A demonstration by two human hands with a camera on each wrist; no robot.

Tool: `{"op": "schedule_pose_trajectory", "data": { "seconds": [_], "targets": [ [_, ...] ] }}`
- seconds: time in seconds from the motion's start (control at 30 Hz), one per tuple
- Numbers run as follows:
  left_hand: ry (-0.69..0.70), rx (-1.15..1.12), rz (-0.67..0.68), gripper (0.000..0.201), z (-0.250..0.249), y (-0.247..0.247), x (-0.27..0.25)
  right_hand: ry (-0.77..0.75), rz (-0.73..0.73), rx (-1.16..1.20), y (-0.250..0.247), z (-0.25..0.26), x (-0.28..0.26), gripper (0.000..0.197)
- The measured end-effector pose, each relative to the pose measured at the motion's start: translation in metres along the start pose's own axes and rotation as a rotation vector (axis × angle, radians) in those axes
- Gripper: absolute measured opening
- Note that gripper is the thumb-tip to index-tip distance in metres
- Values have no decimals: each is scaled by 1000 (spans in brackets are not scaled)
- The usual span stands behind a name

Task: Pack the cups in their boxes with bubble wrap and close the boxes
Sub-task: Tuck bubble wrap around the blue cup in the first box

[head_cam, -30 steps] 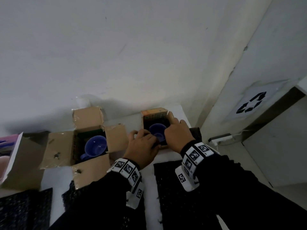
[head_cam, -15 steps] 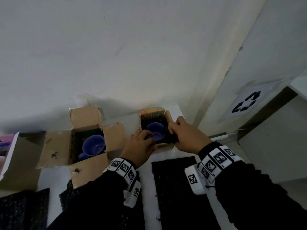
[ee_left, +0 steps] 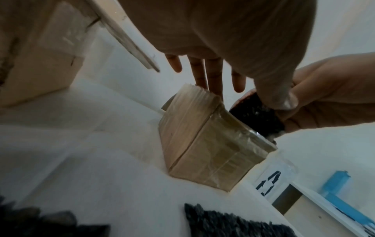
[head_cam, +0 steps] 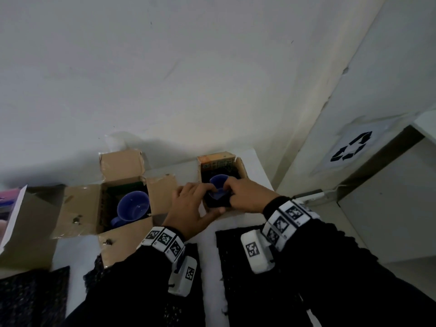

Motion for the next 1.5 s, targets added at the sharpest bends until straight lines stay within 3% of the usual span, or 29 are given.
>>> {"op": "schedule_pose_trajectory", "data": {
  "seconds": [0.13, 0.27, 0.4, 0.43, 0.5, 0.53, 0.6, 0.67, 0.73, 0.93, 1.1, 1.2, 1.33, 1.4, 1.5],
  "targets": [
    [-22, 96, 12, 56, -10, 11, 1, -57, -121, -92, -9, -16, 1, 32],
    [-78, 175, -26, 38, -11, 11, 6, -66, -333, 162, -7, -27, 5, 16],
    [-158, 192, -89, 14, -8, 4, 9, -101, -178, 642, 0, -32, 9, 9],
    [-165, 157, -104, 23, -8, 2, 9, -138, -131, 683, 0, -31, 8, 12],
    [-108, 115, -84, 45, -11, 2, 12, -186, -145, 460, -4, -28, 5, 18],
    [-46, 129, -60, 46, -15, 2, 15, -178, -199, 285, -5, -28, 4, 22],
    [59, 184, 5, 38, -22, 5, 16, -159, -327, -4, -5, -25, 7, 27],
    [115, 222, 44, 24, -21, 7, 13, -145, -353, -224, 2, -22, 13, 28],
    [131, 276, 40, 26, -17, 8, 7, -143, -358, -396, 8, -21, 16, 22],
    [116, 406, 80, 28, -17, 10, 9, -243, -414, -459, 14, -25, 4, 15],
    [144, 353, 116, 28, -26, 19, 8, -232, -393, -575, 30, -35, -8, 32],
    [166, 458, 114, 14, -29, 25, 13, -184, -432, -601, 36, -39, -8, 37],
    [163, 512, 100, 16, -33, 27, 12, -127, -324, -655, 45, -38, -2, 58],
    [129, 542, 83, 28, -32, 28, 6, -126, -291, -668, 46, -35, 1, 69],
    [80, 586, 81, 33, -31, 23, 5, -163, -385, -719, 40, -27, 2, 55]
  ]
}}
Point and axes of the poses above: each hand's wrist, its own x-axis towards the middle knuckle, its own y-axis out of the palm, z = x × y, the point moved 6 cm from there along x, towards the middle knuckle, and after that the axes turned 15 degrees about z, right-handed, at the moved point
